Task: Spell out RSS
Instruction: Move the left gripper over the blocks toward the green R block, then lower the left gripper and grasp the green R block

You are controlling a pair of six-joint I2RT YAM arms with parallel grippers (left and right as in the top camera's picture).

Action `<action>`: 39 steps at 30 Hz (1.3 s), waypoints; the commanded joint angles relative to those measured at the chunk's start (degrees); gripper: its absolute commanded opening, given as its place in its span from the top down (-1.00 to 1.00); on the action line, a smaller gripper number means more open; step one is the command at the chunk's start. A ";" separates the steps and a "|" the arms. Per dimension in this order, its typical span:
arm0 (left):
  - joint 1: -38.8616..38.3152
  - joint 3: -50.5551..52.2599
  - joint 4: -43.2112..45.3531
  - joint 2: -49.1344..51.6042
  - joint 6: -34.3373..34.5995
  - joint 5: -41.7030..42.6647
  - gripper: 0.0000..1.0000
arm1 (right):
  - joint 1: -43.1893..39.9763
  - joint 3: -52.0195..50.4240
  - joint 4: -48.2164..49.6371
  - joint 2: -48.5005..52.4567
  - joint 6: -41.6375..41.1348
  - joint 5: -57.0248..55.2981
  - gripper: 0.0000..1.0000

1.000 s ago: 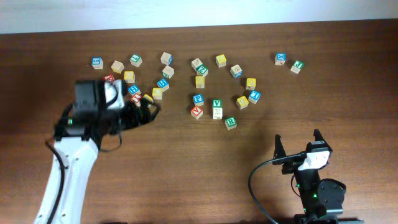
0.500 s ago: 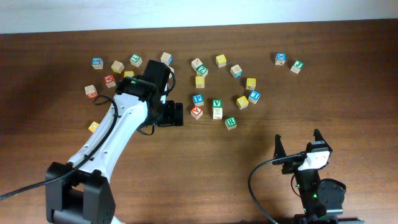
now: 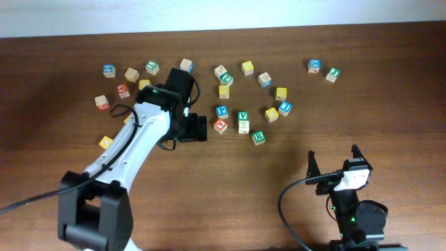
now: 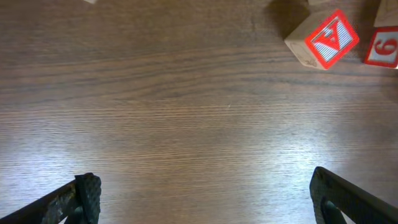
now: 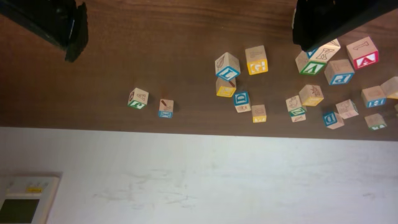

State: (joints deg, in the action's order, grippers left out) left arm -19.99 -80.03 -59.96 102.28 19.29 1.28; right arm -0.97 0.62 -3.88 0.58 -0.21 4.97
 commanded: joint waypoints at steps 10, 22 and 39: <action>-0.17 1.38 2.45 2.84 0.59 1.29 -0.98 | -0.17 -0.31 -0.26 -0.37 -0.07 -0.09 -0.97; -0.87 4.02 3.65 -5.64 0.59 1.07 -0.98 | -0.17 -0.31 -0.26 -0.37 -0.07 -0.09 -0.97; -20.92 4.13 27.98 0.00 26.58 -7.19 -0.87 | -0.17 -0.31 -0.26 -0.37 -0.07 -0.09 -0.97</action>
State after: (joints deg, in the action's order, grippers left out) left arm -37.39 -75.92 -32.67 101.91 37.08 -0.64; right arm -0.99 0.62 -3.86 0.58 -0.21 4.97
